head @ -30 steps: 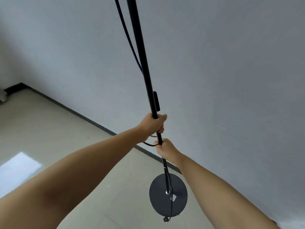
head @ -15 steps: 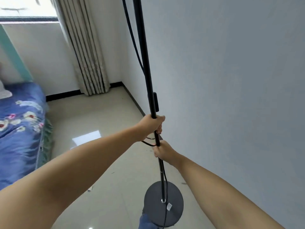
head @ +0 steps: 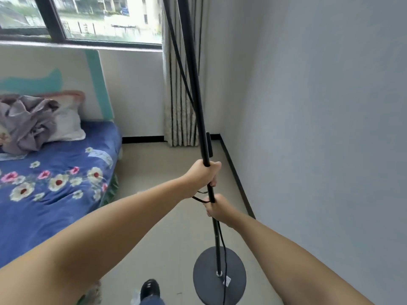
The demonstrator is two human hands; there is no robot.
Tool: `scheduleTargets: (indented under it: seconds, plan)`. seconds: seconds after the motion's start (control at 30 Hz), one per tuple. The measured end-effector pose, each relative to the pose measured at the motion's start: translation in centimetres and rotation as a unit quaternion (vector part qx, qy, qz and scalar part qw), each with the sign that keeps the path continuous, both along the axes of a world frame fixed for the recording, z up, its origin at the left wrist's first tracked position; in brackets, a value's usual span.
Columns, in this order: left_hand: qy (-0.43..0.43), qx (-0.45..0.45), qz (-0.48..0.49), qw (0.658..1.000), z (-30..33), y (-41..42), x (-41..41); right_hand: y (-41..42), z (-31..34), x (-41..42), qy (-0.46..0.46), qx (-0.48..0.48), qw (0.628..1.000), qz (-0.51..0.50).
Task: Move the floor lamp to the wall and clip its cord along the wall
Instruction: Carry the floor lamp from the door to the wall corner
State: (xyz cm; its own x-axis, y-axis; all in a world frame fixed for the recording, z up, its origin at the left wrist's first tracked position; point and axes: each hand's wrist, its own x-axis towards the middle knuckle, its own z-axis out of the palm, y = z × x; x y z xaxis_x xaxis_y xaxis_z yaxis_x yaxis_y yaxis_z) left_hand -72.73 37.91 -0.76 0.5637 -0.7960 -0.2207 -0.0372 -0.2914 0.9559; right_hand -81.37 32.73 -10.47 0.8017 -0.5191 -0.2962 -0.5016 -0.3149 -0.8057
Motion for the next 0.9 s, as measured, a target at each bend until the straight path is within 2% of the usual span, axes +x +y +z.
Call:
scheduleTargets:
  seconds: [0.2, 0.43, 0.63, 0.83, 0.9]
  plan:
    - [-0.016, -0.008, 0.005, 1.000, 0.2, -6.8, 15.6, -7.1, 0.7, 15.6, -0.005, 0.001, 1.000, 0.000]
    - [-0.042, -0.028, -0.032, 0.998, 2.3, -18.0, 31.5, -17.9, 2.7, 31.6, -0.035, 0.008, 0.999, -0.034]
    - [-0.060, -0.025, -0.052, 0.997, 1.1, -29.0, 42.1, -28.7, 0.8, 42.2, -0.063, 0.005, 0.998, -0.028]
    - [-0.059, -0.010, -0.059, 0.996, 0.8, -40.6, 52.1, -39.8, 0.7, 52.7, -0.052, 0.073, 0.994, -0.062]
    - [-0.073, -0.003, -0.078, 0.994, 0.8, -44.3, 55.1, -43.4, 0.6, 55.6, -0.043, 0.056, 0.995, -0.068]
